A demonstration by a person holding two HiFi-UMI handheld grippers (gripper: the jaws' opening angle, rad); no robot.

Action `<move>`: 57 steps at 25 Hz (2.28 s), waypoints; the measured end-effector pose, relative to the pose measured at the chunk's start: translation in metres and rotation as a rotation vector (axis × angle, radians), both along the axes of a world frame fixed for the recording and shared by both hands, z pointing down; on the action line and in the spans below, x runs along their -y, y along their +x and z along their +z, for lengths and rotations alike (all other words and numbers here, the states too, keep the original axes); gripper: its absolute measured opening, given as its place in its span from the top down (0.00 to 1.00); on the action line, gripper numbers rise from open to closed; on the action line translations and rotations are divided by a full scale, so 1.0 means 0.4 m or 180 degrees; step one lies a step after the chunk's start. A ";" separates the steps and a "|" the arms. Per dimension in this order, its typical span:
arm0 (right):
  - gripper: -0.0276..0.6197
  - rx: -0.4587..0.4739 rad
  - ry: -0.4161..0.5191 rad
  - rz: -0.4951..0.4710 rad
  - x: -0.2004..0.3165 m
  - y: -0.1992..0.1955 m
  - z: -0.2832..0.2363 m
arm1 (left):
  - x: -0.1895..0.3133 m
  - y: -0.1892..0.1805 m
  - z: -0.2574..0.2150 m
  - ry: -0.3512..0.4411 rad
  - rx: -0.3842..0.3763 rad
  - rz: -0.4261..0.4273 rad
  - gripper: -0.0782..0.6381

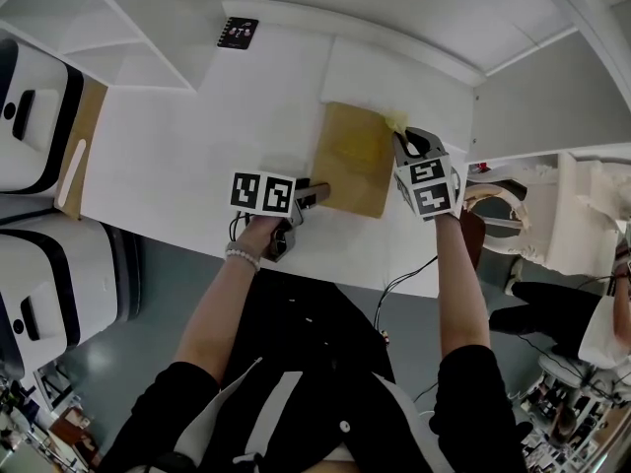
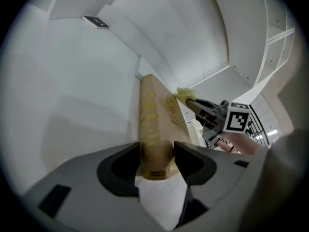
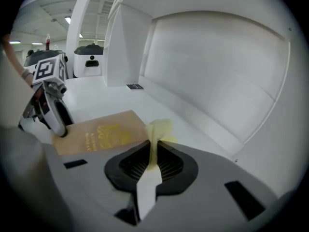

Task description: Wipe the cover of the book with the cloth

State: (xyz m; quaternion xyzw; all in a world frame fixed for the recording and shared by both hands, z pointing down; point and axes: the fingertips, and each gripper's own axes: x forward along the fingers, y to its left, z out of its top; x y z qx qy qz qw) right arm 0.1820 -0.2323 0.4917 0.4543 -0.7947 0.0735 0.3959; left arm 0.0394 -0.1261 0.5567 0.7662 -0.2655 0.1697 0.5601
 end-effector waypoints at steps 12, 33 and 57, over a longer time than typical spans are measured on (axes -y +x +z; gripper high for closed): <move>0.90 0.0076 -0.0209 0.0247 -0.041 -0.007 0.064 | 0.000 0.000 0.002 -0.0024 -0.0014 -0.0049 0.58; 0.90 0.0129 -0.0363 -0.0036 -0.340 -0.059 0.066 | 0.003 -0.002 0.002 -0.0044 0.0003 -0.0095 0.58; 0.90 0.0810 -0.0395 -0.0291 -0.419 -0.231 -0.022 | 0.003 -0.003 -0.001 0.0081 0.0129 0.0030 0.58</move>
